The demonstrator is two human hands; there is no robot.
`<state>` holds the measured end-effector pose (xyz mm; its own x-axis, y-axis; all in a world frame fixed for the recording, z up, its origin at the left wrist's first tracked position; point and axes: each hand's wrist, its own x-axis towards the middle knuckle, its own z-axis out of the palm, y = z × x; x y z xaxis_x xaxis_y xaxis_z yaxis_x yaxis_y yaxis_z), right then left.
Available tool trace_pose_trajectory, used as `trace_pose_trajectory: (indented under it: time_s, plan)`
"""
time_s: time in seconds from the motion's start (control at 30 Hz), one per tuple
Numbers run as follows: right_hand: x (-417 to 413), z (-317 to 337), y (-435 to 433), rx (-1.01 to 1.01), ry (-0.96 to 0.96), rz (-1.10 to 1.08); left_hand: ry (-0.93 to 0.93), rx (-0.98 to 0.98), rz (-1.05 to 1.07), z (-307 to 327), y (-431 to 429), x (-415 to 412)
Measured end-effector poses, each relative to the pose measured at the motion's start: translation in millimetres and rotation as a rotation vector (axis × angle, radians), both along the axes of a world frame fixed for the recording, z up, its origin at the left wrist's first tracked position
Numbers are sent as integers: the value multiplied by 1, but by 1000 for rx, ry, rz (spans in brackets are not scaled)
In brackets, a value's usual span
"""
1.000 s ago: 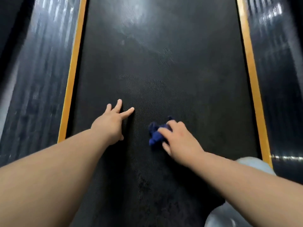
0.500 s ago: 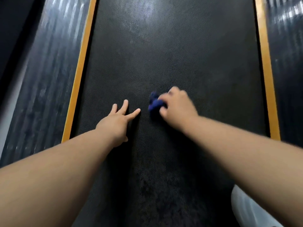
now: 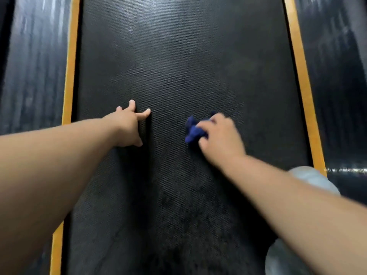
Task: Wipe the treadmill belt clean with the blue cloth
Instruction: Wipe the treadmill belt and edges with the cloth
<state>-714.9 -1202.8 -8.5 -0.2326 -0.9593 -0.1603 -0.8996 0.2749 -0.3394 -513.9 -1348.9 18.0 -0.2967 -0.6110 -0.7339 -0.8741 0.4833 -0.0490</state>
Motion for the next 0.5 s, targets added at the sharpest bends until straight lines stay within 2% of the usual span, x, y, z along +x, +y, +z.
trace_pose_trajectory:
  time_s: [0.07,0.13,0.3,0.37,0.43,0.5]
  plan:
    - [39,-4,32,32,-84,117,-25,-5,-7,4,-1,-5]
    - [48,-5,42,35,-126,120,-29,-9,10,6,2,-11]
    - [21,11,35,39,-58,341,238,-84,7,2,21,-44]
    - [5,17,41,43,-35,429,215,-35,-72,-5,26,-58]
    - [-18,16,41,53,-10,421,135,-2,-106,-13,28,-61]
    - [-55,4,26,-14,54,236,125,-11,-119,-17,29,-60]
